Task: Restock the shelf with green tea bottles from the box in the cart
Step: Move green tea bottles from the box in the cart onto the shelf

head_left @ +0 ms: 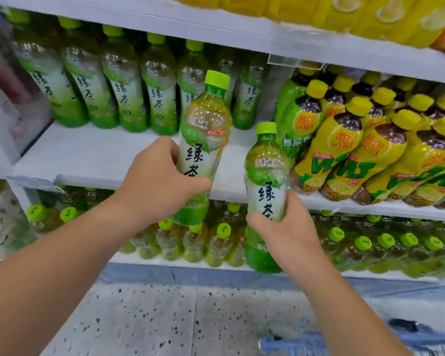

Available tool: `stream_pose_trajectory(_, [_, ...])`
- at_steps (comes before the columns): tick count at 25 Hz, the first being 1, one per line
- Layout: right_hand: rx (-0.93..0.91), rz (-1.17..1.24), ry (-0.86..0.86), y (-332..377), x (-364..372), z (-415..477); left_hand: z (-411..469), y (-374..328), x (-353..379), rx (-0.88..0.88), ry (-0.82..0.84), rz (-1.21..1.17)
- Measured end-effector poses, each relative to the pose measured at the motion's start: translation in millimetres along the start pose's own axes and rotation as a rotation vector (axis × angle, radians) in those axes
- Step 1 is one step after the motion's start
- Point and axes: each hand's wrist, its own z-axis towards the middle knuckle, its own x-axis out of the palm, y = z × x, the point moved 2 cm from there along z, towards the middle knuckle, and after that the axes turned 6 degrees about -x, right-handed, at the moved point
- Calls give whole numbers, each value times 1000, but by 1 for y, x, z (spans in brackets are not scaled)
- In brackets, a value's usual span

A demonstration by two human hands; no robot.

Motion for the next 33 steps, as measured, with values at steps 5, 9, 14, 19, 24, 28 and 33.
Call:
stream_pose_trajectory(5, [-241,40,-150,14,25,47,45,7,9,136,-92,-92])
stream_pose_trajectory(9, [-414,132,-243,20,49,85,79,6,15,244,-138,-145])
stream_pose_trajectory(14, [-493,203,-320,8,70,116,99,14,27,335,-189,-175])
stream_pose_trajectory(19, [-596,232,-369,-7,76,132,118,41,40,443,-198,-205])
stream_pose_trajectory(24, [-643,128,-356,-16,79,137,128,68,53,595,-162,-307])
stream_pose_trajectory(28, [-687,-383,-514,-38,82,117,131,84,56,592,-129,-223])
stream_pose_trajectory(33, [-599,-309,-449,-39,83,118,133,87,54,500,-64,-278])
